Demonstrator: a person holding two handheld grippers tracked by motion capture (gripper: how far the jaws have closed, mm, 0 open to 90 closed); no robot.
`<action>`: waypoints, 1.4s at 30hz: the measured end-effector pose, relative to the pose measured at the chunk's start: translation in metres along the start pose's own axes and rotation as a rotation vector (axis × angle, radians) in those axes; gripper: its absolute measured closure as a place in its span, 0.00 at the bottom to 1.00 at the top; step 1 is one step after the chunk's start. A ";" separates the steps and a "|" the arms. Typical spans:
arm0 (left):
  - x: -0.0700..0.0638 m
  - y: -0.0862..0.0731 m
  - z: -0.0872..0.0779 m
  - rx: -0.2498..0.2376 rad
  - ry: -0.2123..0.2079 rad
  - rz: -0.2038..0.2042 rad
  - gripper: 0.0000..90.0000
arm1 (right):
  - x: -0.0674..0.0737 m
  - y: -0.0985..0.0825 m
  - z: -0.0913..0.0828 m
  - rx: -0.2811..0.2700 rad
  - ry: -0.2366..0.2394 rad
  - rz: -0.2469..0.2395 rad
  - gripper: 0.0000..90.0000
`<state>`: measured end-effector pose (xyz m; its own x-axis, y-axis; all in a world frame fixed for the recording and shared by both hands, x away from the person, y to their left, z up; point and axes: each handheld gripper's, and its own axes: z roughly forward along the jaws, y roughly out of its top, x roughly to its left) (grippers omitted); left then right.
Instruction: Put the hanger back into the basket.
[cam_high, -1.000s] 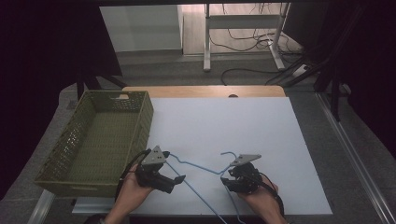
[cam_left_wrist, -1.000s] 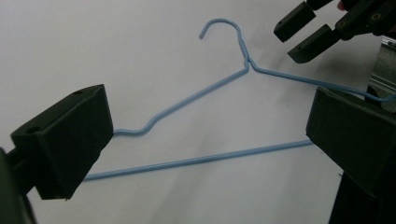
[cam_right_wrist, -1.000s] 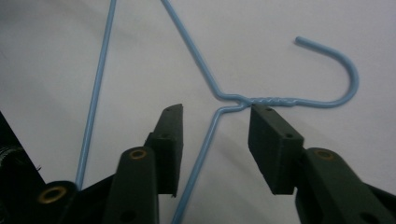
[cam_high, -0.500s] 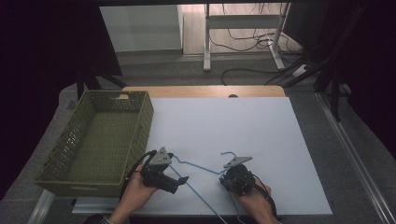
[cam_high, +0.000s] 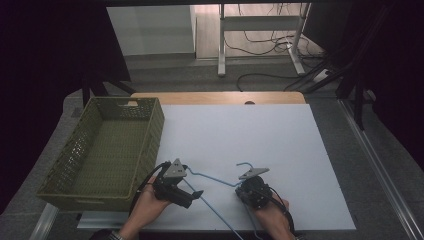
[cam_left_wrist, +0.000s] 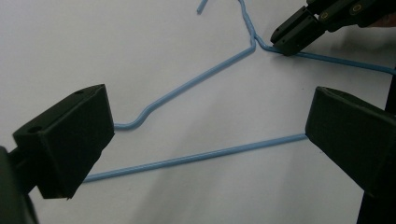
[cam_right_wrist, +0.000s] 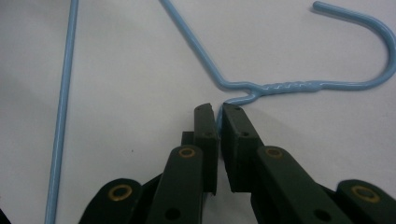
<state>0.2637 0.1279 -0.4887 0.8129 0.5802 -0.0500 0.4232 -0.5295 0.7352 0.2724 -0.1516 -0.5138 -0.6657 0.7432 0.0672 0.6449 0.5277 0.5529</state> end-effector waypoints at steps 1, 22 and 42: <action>0.000 0.000 0.000 0.001 0.000 0.003 0.02 | 0.000 0.000 0.000 0.000 0.001 0.010 0.94; 0.002 0.014 0.022 0.056 -0.056 0.017 0.06 | -0.002 0.004 -0.013 -0.063 -0.002 0.052 0.96; -0.001 0.038 0.075 0.163 -0.098 0.195 0.56 | 0.006 0.007 -0.029 -0.128 0.002 0.031 0.96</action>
<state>0.3086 0.0606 -0.5117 0.9168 0.3992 0.0103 0.3076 -0.7224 0.6193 0.2623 -0.1556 -0.4851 -0.6469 0.7576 0.0871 0.6119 0.4475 0.6522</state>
